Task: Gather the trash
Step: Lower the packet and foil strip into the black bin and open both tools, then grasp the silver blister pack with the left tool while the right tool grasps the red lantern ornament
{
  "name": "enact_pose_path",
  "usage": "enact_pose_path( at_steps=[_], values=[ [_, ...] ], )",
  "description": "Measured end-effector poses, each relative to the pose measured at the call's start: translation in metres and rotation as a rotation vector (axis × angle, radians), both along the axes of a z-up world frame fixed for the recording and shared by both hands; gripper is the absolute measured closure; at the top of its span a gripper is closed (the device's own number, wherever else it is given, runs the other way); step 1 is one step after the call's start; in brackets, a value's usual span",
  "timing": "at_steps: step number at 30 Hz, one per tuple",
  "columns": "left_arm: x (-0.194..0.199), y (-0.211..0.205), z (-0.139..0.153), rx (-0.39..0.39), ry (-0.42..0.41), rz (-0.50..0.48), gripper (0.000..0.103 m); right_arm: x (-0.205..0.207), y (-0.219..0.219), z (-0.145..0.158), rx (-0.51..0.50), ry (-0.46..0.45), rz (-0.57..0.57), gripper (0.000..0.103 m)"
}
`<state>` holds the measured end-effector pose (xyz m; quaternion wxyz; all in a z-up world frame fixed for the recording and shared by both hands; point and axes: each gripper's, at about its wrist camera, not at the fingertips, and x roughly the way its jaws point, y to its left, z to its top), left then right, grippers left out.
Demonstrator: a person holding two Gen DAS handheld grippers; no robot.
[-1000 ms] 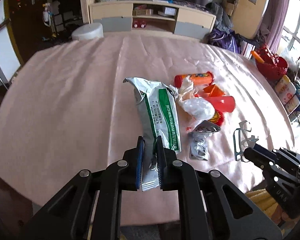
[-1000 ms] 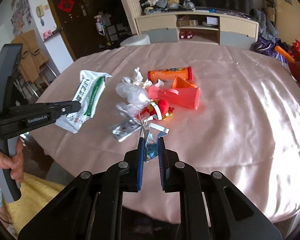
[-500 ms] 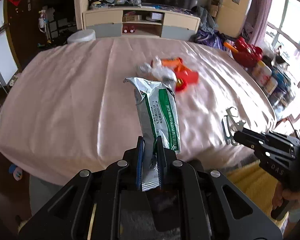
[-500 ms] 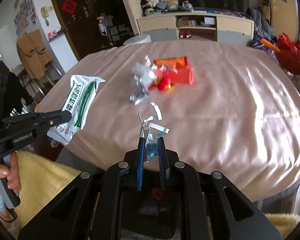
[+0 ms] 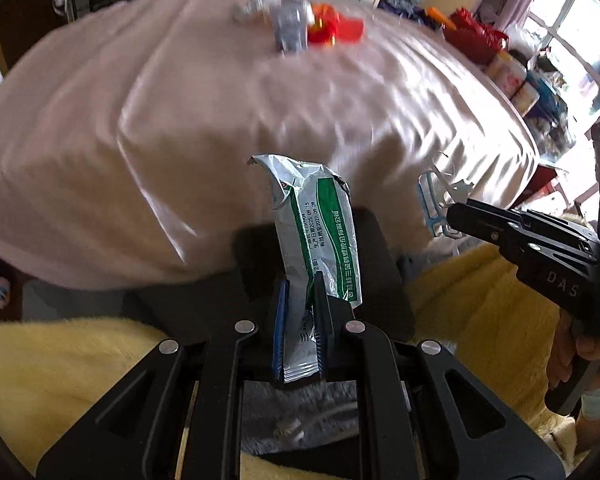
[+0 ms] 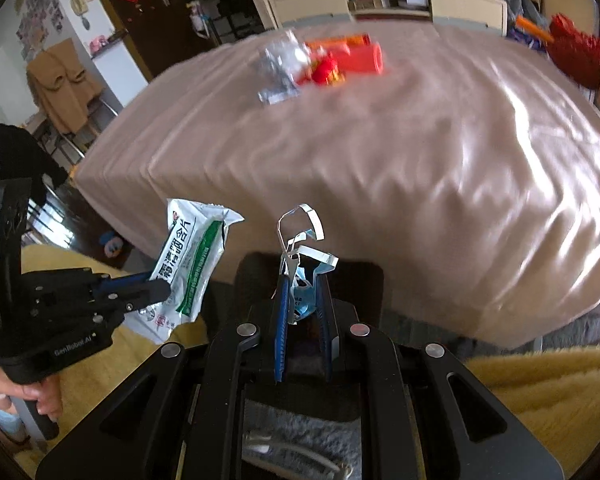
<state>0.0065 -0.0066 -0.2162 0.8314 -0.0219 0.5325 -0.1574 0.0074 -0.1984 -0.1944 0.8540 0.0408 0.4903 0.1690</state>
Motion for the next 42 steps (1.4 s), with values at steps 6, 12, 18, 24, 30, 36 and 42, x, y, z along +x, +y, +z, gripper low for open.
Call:
enact_pose_path(
  at_steps=[6, 12, 18, 24, 30, 36, 42],
  values=[
    [-0.007, -0.011, -0.033, 0.01, 0.067, -0.03, 0.092, -0.004, -0.001, -0.03, -0.002, 0.079, -0.006, 0.088],
    [-0.009, -0.012, -0.051, 0.022, 0.107, -0.041, 0.091, -0.002, 0.003, -0.049, -0.002, 0.136, 0.0, 0.087],
    [-0.006, -0.009, -0.057, 0.021, 0.138, -0.046, 0.09, 0.002, 0.003, -0.052, 0.013, 0.153, -0.002, 0.085],
    [-0.004, -0.018, -0.06, 0.02, 0.15, -0.064, 0.087, 0.008, 0.003, -0.055, 0.011, 0.167, -0.007, 0.082],
    [0.0, -0.013, -0.06, 0.015, 0.151, -0.059, 0.068, 0.012, -0.004, -0.051, 0.028, 0.167, -0.03, 0.056],
    [0.005, -0.004, -0.041, 0.065, 0.098, -0.02, 0.019, 0.017, -0.021, -0.024, 0.024, 0.099, -0.092, 0.009],
    [0.018, 0.012, -0.014, 0.092, 0.045, 0.035, 0.009, 0.034, -0.044, 0.018, 0.019, -0.005, -0.154, 0.007]
  ],
)
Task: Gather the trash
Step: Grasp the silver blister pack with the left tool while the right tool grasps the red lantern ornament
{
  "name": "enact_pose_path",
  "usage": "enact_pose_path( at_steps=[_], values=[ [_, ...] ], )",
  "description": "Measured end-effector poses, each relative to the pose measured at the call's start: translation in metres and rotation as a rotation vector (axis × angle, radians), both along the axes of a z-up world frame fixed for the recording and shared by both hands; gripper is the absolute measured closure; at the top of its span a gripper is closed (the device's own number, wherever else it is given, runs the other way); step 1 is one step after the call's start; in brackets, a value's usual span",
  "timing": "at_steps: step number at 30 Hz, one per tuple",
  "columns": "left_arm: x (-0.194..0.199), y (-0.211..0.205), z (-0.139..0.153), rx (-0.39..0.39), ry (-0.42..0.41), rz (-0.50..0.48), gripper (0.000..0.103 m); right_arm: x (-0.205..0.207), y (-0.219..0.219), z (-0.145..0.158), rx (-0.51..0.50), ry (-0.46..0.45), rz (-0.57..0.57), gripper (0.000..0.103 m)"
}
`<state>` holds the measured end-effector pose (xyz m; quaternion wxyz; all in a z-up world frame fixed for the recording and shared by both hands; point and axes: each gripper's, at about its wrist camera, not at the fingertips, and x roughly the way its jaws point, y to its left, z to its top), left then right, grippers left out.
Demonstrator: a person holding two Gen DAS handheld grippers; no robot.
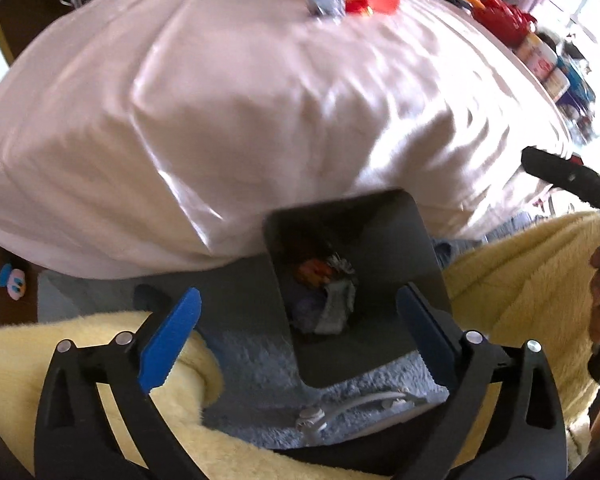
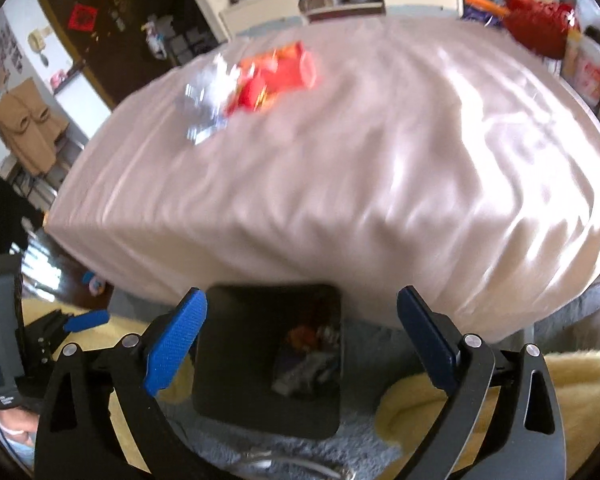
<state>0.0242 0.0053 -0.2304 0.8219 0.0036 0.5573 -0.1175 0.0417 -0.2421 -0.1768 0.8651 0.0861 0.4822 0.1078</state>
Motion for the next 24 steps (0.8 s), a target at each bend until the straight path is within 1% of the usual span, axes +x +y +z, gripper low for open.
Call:
enact_pose_path(
  at_steps=[4, 7, 11, 15, 19, 24],
  values=[
    [0.011, 0.002, 0.015, 0.011, -0.034, 0.001, 0.008, 0.017, -0.008, 0.016, -0.018, -0.037, -0.018, 0.007],
    [0.024, 0.001, 0.029, 0.016, -0.06, -0.002, 0.008, 0.033, -0.01, 0.022, -0.027, -0.05, -0.014, 0.007],
    [0.045, -0.005, 0.043, 0.017, -0.091, -0.003, 0.008, 0.052, -0.003, 0.029, -0.041, -0.072, -0.001, 0.007],
    [0.073, -0.014, 0.058, 0.002, -0.126, -0.007, 0.008, 0.074, 0.004, 0.031, -0.042, -0.083, 0.002, 0.007],
    [0.106, -0.021, 0.065, -0.021, -0.143, 0.001, 0.008, 0.093, 0.008, 0.033, -0.043, -0.095, -0.001, 0.007],
    [0.144, -0.035, 0.061, -0.019, -0.155, 0.003, 0.01, 0.112, 0.007, 0.035, -0.055, -0.106, -0.013, 0.007]
  ],
)
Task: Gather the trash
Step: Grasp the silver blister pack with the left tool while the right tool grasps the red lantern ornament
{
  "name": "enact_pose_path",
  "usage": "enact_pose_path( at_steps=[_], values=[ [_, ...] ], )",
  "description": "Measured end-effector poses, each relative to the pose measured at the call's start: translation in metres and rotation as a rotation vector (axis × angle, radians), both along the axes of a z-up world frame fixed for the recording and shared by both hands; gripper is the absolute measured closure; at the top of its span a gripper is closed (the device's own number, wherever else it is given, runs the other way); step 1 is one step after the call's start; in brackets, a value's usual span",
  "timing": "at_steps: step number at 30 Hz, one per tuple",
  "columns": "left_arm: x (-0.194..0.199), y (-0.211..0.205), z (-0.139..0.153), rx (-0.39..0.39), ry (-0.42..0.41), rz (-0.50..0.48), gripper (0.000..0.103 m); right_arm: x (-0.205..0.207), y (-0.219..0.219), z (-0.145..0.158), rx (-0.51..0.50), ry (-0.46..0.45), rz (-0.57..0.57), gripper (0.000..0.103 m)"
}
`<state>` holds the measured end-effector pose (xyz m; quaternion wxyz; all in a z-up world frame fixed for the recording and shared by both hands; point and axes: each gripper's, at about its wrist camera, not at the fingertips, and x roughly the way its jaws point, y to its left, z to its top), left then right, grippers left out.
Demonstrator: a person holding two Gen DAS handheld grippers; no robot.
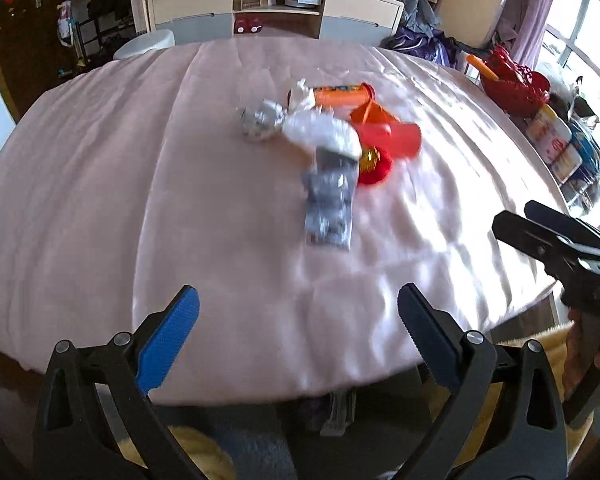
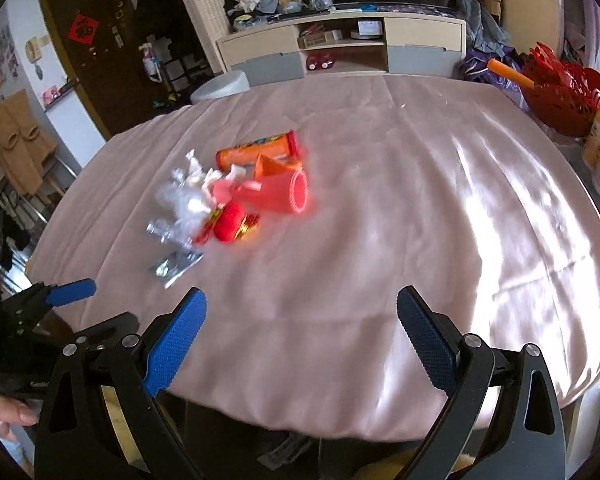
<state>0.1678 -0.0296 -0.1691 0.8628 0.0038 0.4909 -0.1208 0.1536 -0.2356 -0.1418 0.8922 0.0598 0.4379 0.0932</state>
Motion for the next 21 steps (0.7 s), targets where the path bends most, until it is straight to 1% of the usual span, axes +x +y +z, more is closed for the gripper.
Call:
enact_pose_path(
  at_steps=[2, 4, 6, 11, 13, 14, 15, 16, 18, 21],
  values=[
    [0.01, -0.003, -0.003, 0.0, 0.006, -0.009, 0.015, 0.008, -0.003, 0.001, 0.008, 0.001, -0.008, 0.007],
    [0.022, -0.008, -0.009, 0.001, 0.019, -0.021, 0.024, 0.014, -0.005, 0.001, 0.01, 0.002, -0.011, 0.007],
    [0.029, -0.012, -0.012, -0.002, 0.028, -0.027, 0.031, 0.019, -0.006, 0.0, 0.011, 0.005, -0.009, 0.007],
    [0.04, -0.019, -0.023, -0.003, 0.045, -0.044, 0.038, 0.028, -0.006, -0.003, 0.02, 0.015, -0.006, 0.007],
    [0.041, -0.02, -0.024, 0.006, 0.032, -0.051, 0.044, 0.033, -0.004, -0.003, 0.025, 0.017, -0.001, 0.007],
    [0.042, -0.021, -0.023, 0.005, 0.026, -0.055, 0.048, 0.034, -0.003, -0.003, 0.026, 0.018, 0.001, 0.007],
    [0.042, -0.02, -0.023, 0.001, 0.022, -0.054, 0.062, 0.036, -0.001, -0.003, 0.027, 0.019, 0.005, 0.007],
    [0.041, -0.017, -0.022, -0.004, 0.02, -0.054, 0.073, 0.038, 0.001, -0.004, 0.029, 0.021, 0.011, 0.007],
    [0.041, -0.013, -0.022, -0.028, 0.027, -0.057, 0.073, 0.041, 0.007, -0.005, 0.031, 0.022, 0.025, 0.008],
    [0.037, -0.001, -0.02, -0.022, 0.024, -0.045, 0.073, 0.046, 0.017, -0.007, 0.041, 0.026, 0.056, 0.012]
  ],
)
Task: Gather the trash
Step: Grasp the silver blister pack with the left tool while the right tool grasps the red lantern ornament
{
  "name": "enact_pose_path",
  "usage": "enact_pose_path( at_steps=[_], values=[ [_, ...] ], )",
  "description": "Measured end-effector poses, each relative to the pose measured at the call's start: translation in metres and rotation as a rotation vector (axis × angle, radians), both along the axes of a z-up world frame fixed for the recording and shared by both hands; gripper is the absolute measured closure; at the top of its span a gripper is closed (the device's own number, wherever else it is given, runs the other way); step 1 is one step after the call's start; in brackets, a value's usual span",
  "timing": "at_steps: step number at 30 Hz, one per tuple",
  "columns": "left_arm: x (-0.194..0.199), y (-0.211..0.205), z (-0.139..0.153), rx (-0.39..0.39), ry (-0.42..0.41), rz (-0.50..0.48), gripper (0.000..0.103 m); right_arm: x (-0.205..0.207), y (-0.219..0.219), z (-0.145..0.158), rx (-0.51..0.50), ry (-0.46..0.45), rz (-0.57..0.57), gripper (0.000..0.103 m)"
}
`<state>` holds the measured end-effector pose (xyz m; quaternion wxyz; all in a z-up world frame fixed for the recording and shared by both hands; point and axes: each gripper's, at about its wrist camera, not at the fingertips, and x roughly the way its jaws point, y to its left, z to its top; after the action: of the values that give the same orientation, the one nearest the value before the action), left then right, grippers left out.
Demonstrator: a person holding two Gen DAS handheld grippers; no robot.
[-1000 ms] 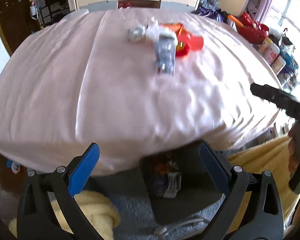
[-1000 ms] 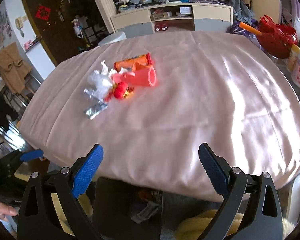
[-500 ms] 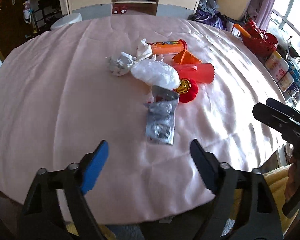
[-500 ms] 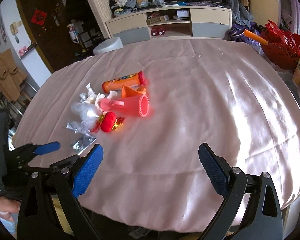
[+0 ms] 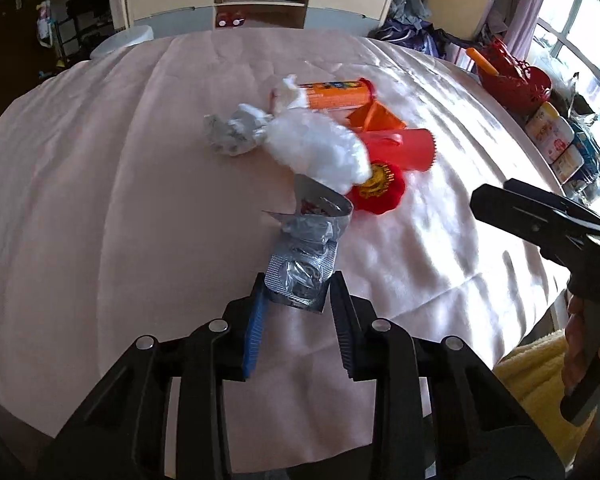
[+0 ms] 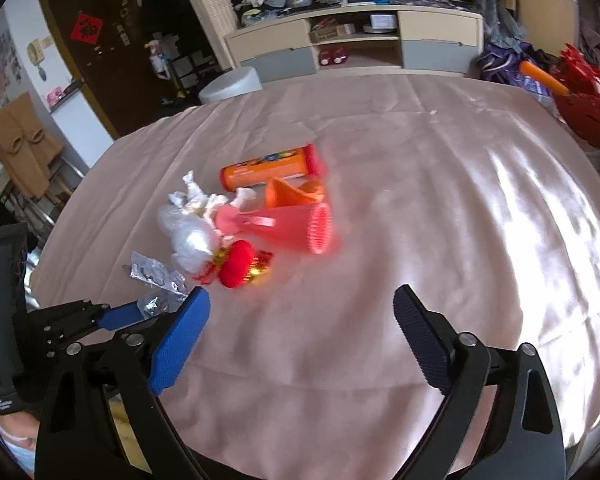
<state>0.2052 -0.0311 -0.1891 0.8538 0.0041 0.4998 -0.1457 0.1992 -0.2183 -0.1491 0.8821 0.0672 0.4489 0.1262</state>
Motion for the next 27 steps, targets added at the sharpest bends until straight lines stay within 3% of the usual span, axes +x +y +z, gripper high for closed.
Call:
enact_pose_path(
  at_steps=[11, 16, 22, 27],
  values=[
    [-0.004, 0.042, 0.005, 0.01, -0.008, 0.085, 0.074, 0.022, 0.047, -0.017, -0.025, 0.025, 0.1, 0.04],
    [-0.001, 0.042, 0.006, -0.006, -0.011, 0.08, 0.074, 0.029, 0.058, -0.025, -0.084, 0.026, 0.114, 0.06],
    [-0.005, 0.046, 0.006, -0.014, -0.014, 0.075, 0.074, 0.03, 0.06, -0.028, -0.095, 0.023, 0.126, 0.07],
    [-0.01, 0.045, 0.014, -0.015, -0.03, 0.07, 0.074, 0.023, 0.057, -0.021, -0.095, 0.014, 0.136, 0.07]
  ],
)
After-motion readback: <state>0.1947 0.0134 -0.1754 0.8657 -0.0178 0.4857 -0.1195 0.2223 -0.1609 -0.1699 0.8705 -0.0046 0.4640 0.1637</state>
